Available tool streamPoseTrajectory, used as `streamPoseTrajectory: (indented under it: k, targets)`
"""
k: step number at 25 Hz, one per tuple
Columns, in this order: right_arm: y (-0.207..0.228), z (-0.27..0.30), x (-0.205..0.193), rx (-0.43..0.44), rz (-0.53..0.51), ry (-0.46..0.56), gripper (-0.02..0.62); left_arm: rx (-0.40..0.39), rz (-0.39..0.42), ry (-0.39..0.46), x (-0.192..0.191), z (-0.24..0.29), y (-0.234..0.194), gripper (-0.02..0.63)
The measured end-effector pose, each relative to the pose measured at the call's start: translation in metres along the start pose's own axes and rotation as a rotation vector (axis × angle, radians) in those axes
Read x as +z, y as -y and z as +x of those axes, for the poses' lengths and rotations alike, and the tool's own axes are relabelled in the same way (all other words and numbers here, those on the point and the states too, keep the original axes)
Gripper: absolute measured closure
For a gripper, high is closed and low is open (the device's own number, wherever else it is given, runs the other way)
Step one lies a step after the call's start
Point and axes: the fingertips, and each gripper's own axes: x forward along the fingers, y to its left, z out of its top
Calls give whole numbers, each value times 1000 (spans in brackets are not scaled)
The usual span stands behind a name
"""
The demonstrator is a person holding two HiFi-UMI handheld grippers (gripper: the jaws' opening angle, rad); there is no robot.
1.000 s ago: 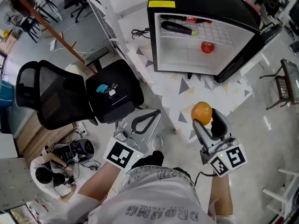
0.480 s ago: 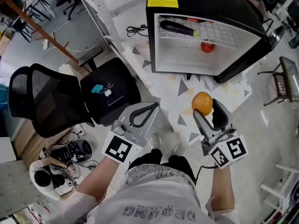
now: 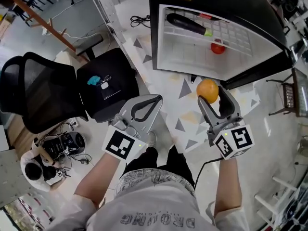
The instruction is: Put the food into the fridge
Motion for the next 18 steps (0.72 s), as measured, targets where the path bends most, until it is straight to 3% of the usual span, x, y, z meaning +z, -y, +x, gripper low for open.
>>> streamPoseTrajectory:
  k: [11, 18]
  targets:
    - [61, 77, -41, 117, -131, -94, 305, 139, -10, -38, -31, 48, -8, 598]
    - [94, 124, -52, 136, -234, -113, 305, 192, 2, -47, -43, 71, -10, 598]
